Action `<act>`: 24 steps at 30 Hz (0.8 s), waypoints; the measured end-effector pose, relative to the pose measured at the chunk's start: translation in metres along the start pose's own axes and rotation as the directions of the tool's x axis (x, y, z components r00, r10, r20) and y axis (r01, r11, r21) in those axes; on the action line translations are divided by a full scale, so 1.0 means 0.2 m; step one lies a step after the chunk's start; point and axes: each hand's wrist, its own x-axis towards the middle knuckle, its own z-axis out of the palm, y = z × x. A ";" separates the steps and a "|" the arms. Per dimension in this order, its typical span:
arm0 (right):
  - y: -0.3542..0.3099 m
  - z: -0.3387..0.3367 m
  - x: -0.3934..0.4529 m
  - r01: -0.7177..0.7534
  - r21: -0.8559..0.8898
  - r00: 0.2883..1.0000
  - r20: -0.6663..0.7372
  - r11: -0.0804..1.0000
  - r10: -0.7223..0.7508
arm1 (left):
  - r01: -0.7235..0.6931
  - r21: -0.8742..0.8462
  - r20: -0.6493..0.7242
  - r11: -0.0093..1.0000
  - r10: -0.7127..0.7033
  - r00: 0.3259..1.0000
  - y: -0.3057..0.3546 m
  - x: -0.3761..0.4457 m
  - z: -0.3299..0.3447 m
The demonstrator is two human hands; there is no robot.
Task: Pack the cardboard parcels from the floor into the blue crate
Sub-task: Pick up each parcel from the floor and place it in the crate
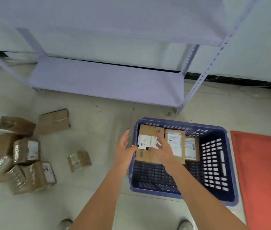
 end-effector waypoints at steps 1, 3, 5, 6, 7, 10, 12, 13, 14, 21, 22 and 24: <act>0.00 0.12 -0.01 -0.014 0.014 1.000 0.012 1.000 0.014 | 0.009 -0.017 -0.012 1.000 -0.010 1.000 -0.01 0.00 -0.12; 0.00 0.36 -0.03 -0.027 0.002 0.999 0.030 1.000 0.027 | 0.029 -0.035 -0.055 0.999 -0.031 0.998 -0.02 0.01 -0.37; 0.00 0.61 -0.04 -0.039 -0.001 0.999 0.036 0.999 0.039 | 0.048 -0.051 -0.074 0.998 -0.051 0.996 -0.04 0.02 -0.64; 0.00 0.74 -0.05 -0.042 -0.002 0.998 0.038 0.999 0.042 | 0.059 -0.071 -0.075 0.996 -0.064 0.995 -0.05 0.03 -0.77; 0.01 0.87 -0.06 -0.045 -0.009 0.998 0.042 0.999 0.045 | 0.074 -0.092 -0.077 0.993 -0.081 0.994 -0.06 0.03 -0.90; 0.03 1.24 -0.09 -0.086 -0.010 0.994 0.068 0.996 0.086 | 0.116 -0.114 -0.107 0.987 -0.128 0.986 -0.12 0.05 -1.27; 0.05 1.46 -0.11 -0.118 0.002 0.990 0.080 0.993 0.117 | 0.150 -0.107 -0.135 0.983 -0.164 0.977 -0.16 0.04 -1.50; 0.05 1.56 -0.11 -0.126 0.002 0.988 0.088 0.992 0.126 | 0.162 -0.096 -0.142 0.982 -0.175 0.974 -0.18 0.04 -1.60; 0.06 1.65 -0.11 -0.133 -0.003 0.986 0.100 0.991 0.133 | 0.175 -0.084 -0.149 0.981 -0.186 0.971 -0.21 0.04 -1.69; 0.20 2.14 -0.07 -0.163 -0.119 0.960 0.208 0.979 0.185 | 0.245 -0.199 -0.252 0.949 -0.291 0.923 -0.50 0.02 -2.13; 0.25 2.20 -0.05 -0.157 -0.148 0.955 0.231 0.976 0.188 | 0.248 -0.200 -0.274 0.948 -0.297 0.915 -0.56 0.03 -2.18; 0.34 2.31 0.00 -0.142 -0.212 0.943 0.267 0.967 0.197 | 0.276 -0.194 -0.316 0.941 -0.327 0.891 -0.68 0.05 -2.27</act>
